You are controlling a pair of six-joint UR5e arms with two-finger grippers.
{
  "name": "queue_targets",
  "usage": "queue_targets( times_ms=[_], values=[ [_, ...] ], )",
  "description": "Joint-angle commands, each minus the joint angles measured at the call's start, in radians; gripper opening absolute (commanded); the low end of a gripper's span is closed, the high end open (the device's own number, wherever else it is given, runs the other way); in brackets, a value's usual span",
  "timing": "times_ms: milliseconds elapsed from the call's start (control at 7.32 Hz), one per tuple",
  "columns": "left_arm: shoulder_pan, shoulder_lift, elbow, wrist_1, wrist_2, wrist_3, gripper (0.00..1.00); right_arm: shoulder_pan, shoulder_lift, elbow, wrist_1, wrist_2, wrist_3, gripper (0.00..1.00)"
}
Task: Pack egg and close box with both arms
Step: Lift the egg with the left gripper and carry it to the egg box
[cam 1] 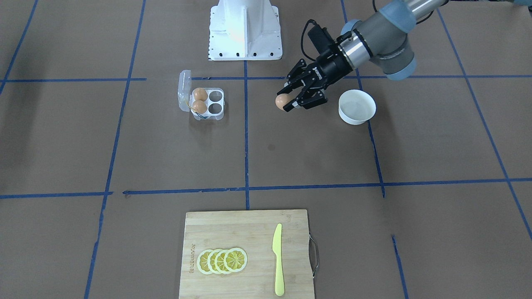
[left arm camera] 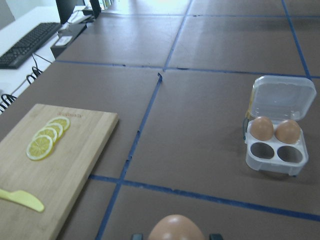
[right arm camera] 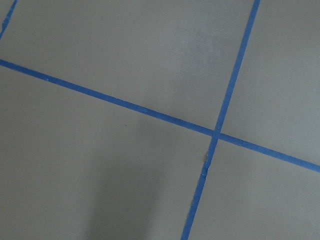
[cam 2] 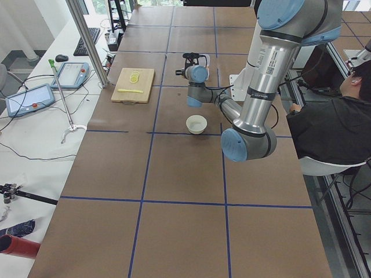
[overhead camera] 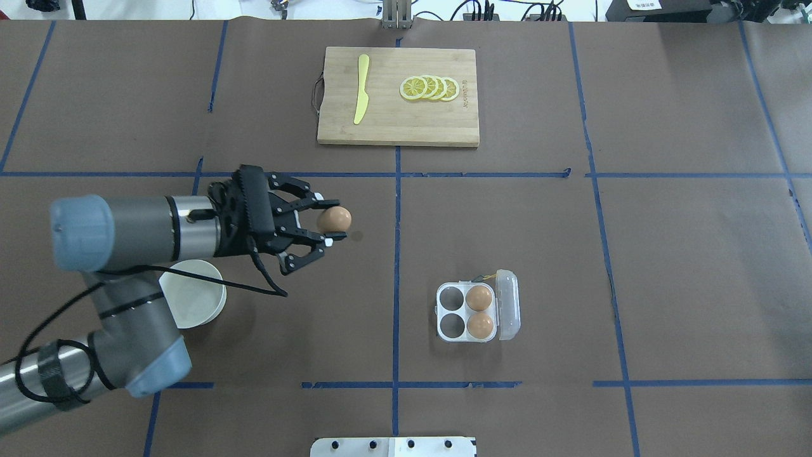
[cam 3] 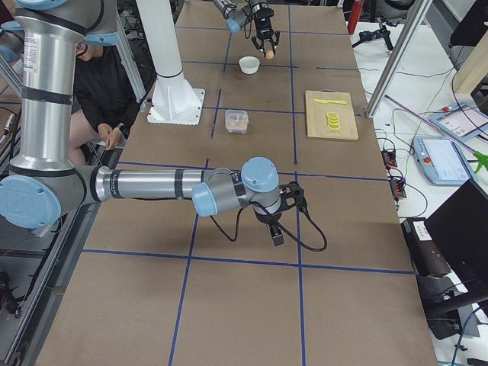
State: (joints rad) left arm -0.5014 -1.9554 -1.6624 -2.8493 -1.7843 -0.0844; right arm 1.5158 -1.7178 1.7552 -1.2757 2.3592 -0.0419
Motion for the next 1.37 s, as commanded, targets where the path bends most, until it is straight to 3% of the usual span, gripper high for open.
queue_targets(
  times_ms=[0, 410, 820, 957, 1093, 1230],
  values=[
    [0.178, -0.114, 0.122, -0.033, 0.163, 0.000, 0.00, 0.007, 0.001, 0.000, -0.001, 0.000, 0.007, 1.00],
    [0.277, -0.305, 0.290, -0.027, 0.297, 0.000, 0.00, 0.009, 0.000, 0.000, -0.001, -0.002, 0.028, 1.00],
    [0.282, -0.327, 0.314, -0.025, 0.312, -0.003, 0.00, 0.014, 0.000, -0.002, -0.001, -0.002, 0.028, 1.00],
    [0.280, -0.326, 0.313, -0.025, 0.309, -0.003, 0.12, 0.015, 0.000, -0.003, -0.001, -0.002, 0.028, 1.00],
    [0.277, -0.326, 0.309, -0.024, 0.309, -0.001, 0.64, 0.015, -0.002, -0.003, -0.001, -0.002, 0.028, 1.00],
    [0.271, -0.321, 0.308, -0.025, 0.309, -0.003, 0.78, 0.015, -0.002, -0.002, -0.001, 0.000, 0.028, 1.00]
  ],
)
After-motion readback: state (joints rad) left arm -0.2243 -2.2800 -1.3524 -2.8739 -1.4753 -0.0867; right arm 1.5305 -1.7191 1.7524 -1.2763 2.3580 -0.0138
